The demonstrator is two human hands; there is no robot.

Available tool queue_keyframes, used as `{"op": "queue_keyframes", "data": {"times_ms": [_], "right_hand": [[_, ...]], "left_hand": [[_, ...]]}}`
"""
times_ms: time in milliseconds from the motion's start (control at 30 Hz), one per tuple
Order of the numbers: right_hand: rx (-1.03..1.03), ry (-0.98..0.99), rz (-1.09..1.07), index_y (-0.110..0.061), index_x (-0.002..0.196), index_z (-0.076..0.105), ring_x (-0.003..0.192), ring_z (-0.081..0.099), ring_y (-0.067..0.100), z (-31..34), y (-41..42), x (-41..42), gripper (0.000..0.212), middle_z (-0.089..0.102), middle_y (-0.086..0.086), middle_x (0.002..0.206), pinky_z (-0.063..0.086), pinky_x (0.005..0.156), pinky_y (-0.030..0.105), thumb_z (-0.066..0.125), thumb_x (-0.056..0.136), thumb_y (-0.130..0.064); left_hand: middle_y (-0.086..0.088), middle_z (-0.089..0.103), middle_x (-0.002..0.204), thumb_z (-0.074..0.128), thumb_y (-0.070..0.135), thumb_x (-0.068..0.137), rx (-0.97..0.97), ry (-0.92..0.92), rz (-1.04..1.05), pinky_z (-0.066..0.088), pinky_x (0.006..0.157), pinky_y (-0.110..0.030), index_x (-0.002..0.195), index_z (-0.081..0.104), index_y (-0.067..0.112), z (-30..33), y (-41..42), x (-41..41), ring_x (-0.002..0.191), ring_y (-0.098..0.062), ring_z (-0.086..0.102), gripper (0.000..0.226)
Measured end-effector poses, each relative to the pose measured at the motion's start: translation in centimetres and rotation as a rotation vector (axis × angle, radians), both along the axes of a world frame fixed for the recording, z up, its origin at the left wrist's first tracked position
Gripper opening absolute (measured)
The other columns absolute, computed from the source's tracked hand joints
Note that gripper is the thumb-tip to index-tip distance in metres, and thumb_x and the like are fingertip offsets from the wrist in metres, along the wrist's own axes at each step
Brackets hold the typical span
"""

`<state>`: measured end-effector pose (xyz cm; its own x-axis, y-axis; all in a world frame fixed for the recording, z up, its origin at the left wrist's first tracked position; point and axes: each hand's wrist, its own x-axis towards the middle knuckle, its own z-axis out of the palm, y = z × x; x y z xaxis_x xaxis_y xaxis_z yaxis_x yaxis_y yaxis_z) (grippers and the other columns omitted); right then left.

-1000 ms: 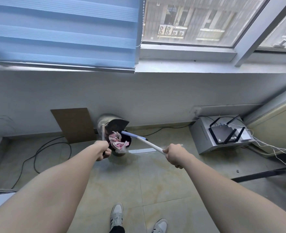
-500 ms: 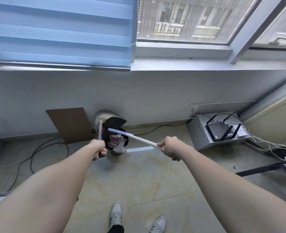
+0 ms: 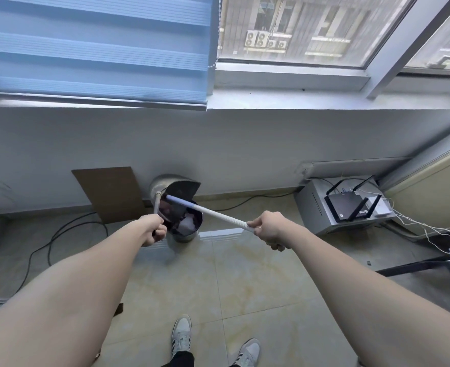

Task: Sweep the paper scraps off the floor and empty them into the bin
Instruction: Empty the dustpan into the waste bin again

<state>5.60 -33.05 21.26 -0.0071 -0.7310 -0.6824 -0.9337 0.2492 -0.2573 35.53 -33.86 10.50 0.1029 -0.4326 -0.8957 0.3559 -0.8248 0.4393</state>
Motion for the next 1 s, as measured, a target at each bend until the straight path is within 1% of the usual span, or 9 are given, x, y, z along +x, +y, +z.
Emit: {"op": "queue_keyframes", "data": {"times_ms": [167,300,467,534,634,700,801,901,1001], "right_hand": [[-0.054,-0.010,0.012,-0.035,0.135,0.058,0.044,0.047,0.022,-1.8,-0.1,2.1,0.041,0.056,0.007,0.094,0.043,0.041,0.024,0.042,0.099,-0.027],[-0.079,0.047,0.089,-0.033,0.135,0.058,0.050,0.050,0.019,-3.2,-0.2,4.2,0.039,0.056,0.006,0.095,0.043,0.038,0.026,0.043,0.100,-0.028],[-0.054,0.113,0.177,-0.026,0.132,0.060,0.068,0.055,0.026,-3.5,-0.5,5.1,0.035,0.054,0.006,0.096,0.047,0.048,0.028,0.045,0.100,-0.028],[-0.046,0.143,0.194,-0.022,0.132,0.059,0.075,0.055,0.028,-3.5,-0.6,4.9,0.035,0.052,0.006,0.097,0.049,0.058,0.031,0.046,0.100,-0.029],[-0.032,0.189,0.196,-0.020,0.130,0.060,0.076,0.053,0.028,-3.7,-0.6,4.2,0.034,0.050,0.006,0.096,0.047,0.065,0.030,0.048,0.098,-0.022],[-0.017,0.217,0.188,-0.020,0.126,0.062,0.071,0.053,0.027,-3.7,-0.5,3.4,0.035,0.048,0.004,0.087,0.047,0.066,0.030,0.048,0.095,-0.015],[0.000,0.236,0.170,-0.019,0.119,0.065,0.058,0.051,0.022,-3.6,-0.5,2.4,0.034,0.043,0.003,0.077,0.048,0.061,0.030,0.046,0.092,-0.010],[-0.013,0.211,0.172,-0.026,0.122,0.065,0.056,0.057,0.025,-3.2,-0.9,2.3,0.039,0.053,0.005,0.089,0.051,0.048,0.028,0.044,0.093,-0.012],[-0.020,0.155,0.157,-0.032,0.131,0.061,0.051,0.054,0.022,-3.1,-1.5,2.5,0.043,0.055,0.006,0.096,0.050,0.044,0.028,0.042,0.096,-0.016]], "left_hand": [[0.004,0.021,0.030,0.023,0.005,0.100,0.026,0.069,0.011,0.011,0.023,-0.008,0.077,0.032,0.016,0.5,0.2,-0.4,0.019,-0.004,0.020,0.028],[0.005,0.021,0.031,0.023,0.005,0.101,0.028,0.062,-0.014,0.012,0.023,-0.009,0.076,0.031,0.016,0.8,0.4,-0.4,0.019,-0.003,0.019,0.028],[0.005,0.022,0.032,0.025,0.006,0.102,0.017,0.042,-0.008,0.012,0.023,-0.009,0.080,0.035,0.014,0.9,0.1,0.6,0.020,-0.003,0.019,0.025],[0.006,0.022,0.032,0.025,0.006,0.102,0.012,0.013,-0.008,0.012,0.024,-0.008,0.082,0.037,0.013,0.7,-0.1,1.0,0.020,-0.003,0.019,0.024],[0.006,0.021,0.031,0.025,0.005,0.101,-0.002,-0.015,-0.006,0.012,0.024,-0.009,0.082,0.037,0.012,0.5,-0.7,1.2,0.020,-0.003,0.019,0.023],[0.006,0.021,0.032,0.026,0.005,0.101,0.008,-0.028,-0.009,0.011,0.024,-0.009,0.082,0.037,0.011,0.5,-1.1,1.3,0.020,-0.003,0.019,0.023],[0.005,0.021,0.033,0.027,0.006,0.101,0.027,-0.033,-0.018,0.012,0.025,-0.009,0.081,0.037,0.012,0.4,-1.6,1.4,0.021,-0.003,0.019,0.023],[0.005,0.021,0.032,0.026,0.006,0.101,0.029,-0.016,-0.031,0.012,0.025,-0.008,0.079,0.036,0.013,0.7,-2.1,1.1,0.021,-0.004,0.019,0.024],[0.004,0.022,0.030,0.024,0.005,0.101,0.020,0.020,-0.029,0.012,0.024,-0.007,0.077,0.033,0.015,1.1,-2.4,0.8,0.019,-0.004,0.020,0.027]]}}
